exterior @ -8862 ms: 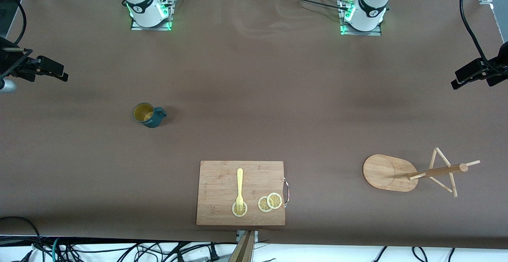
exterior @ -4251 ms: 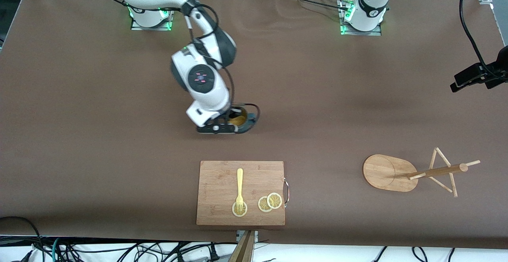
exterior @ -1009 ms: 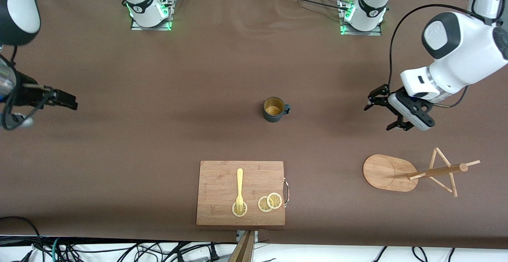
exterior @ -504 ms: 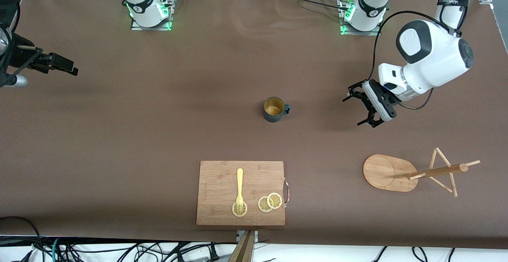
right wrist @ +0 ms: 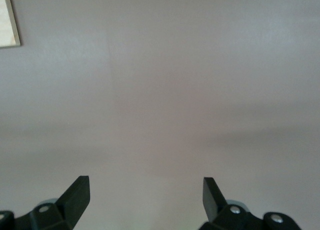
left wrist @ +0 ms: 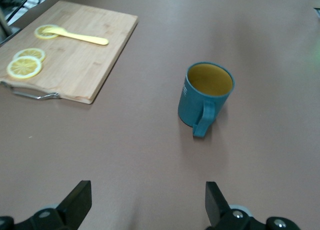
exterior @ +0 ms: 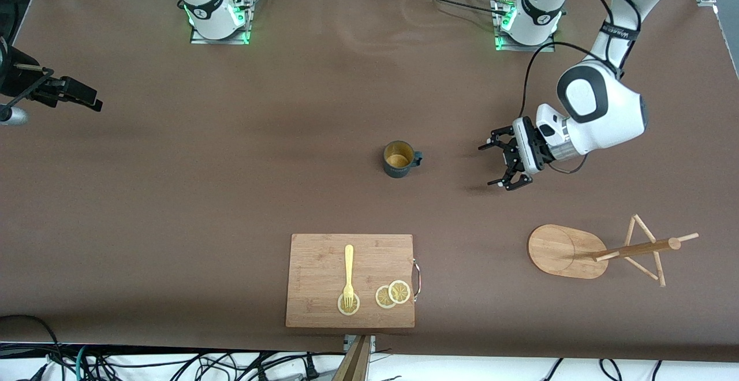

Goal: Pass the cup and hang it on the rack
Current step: 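Move the left gripper toward the teal mug handle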

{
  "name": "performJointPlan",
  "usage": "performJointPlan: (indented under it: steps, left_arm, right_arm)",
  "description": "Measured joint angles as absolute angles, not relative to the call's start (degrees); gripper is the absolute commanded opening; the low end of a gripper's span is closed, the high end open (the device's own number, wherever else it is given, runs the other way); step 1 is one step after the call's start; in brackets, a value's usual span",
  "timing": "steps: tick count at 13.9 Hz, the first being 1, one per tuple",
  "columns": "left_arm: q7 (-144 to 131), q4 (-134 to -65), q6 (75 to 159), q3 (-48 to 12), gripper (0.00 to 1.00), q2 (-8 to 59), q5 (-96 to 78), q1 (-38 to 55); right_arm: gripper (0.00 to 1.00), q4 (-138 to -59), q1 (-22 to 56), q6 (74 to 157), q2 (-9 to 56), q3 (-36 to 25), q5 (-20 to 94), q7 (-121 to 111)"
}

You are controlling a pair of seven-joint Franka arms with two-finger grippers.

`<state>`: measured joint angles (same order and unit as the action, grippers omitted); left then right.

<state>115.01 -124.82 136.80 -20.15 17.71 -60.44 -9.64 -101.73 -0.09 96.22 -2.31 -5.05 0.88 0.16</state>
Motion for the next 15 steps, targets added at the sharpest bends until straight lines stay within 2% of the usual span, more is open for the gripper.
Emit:
performJointPlan:
  steps: [6,10,15]
  left_arm:
    - [135.1,-124.6,135.3,-20.5,1.0,24.2,-67.6,-11.3]
    - [139.5,-124.4,135.0,-23.3,1.0,25.6,-67.8,-11.3]
    - [147.5,-124.4,131.9,-23.5,1.0,29.2,-71.5,-12.5]
  right_arm:
    - [1.0,-101.7,0.0,96.6,-2.2,-4.8,0.9,0.2]
    - [1.0,-101.7,0.0,96.6,-2.2,-4.8,0.9,0.2]
    - [1.0,-101.7,0.0,96.6,-2.2,-4.7,0.9,0.2]
